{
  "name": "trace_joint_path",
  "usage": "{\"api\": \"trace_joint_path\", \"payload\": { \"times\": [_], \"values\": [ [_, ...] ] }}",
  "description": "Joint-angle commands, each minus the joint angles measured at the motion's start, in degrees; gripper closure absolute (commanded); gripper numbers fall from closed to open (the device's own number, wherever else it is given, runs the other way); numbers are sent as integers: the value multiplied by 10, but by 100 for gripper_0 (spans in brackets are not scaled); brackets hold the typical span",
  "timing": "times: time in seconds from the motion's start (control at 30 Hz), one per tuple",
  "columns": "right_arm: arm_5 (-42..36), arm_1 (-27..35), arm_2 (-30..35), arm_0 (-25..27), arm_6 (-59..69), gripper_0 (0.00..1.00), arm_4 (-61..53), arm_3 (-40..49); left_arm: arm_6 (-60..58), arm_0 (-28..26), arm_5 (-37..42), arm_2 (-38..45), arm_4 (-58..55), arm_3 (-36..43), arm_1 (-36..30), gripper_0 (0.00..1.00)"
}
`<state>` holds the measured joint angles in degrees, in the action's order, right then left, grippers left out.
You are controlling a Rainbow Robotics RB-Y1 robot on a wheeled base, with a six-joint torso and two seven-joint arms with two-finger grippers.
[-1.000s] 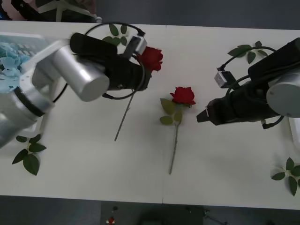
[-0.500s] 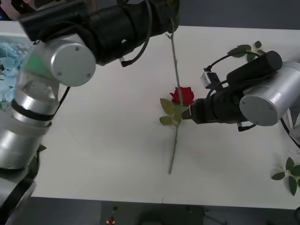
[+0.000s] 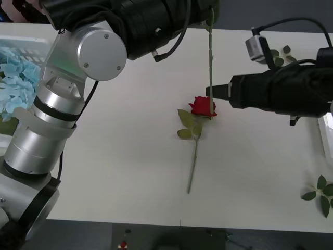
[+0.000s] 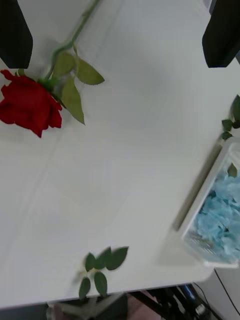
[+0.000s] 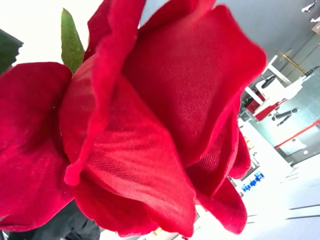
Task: Put the red flowers into the right box and the blue flowers into the left box
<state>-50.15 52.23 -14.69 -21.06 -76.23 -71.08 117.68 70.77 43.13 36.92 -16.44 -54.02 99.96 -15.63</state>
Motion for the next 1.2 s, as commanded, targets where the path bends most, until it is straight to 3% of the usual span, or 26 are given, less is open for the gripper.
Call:
{"api": "trace_joint_path", "payload": {
  "times": [0.03,0.23,0.53,0.8,1.2],
  "values": [
    [37,-7,41,20,-73,0,-87,20,-20,14,-10,-5,1,13,-9,100],
    [41,31,107,59,-155,0,-239,20,-20,13,-10,-5,1,13,-9,100],
    [92,56,119,117,-269,0,-324,18,-20,13,-10,-4,8,13,-9,100],
    [92,53,113,113,-280,0,-323,14,-20,13,-13,-5,16,12,-6,100],
    [117,-4,26,39,-278,0,-254,-11,-30,13,-33,-4,11,9,3,100]
  ]
}}
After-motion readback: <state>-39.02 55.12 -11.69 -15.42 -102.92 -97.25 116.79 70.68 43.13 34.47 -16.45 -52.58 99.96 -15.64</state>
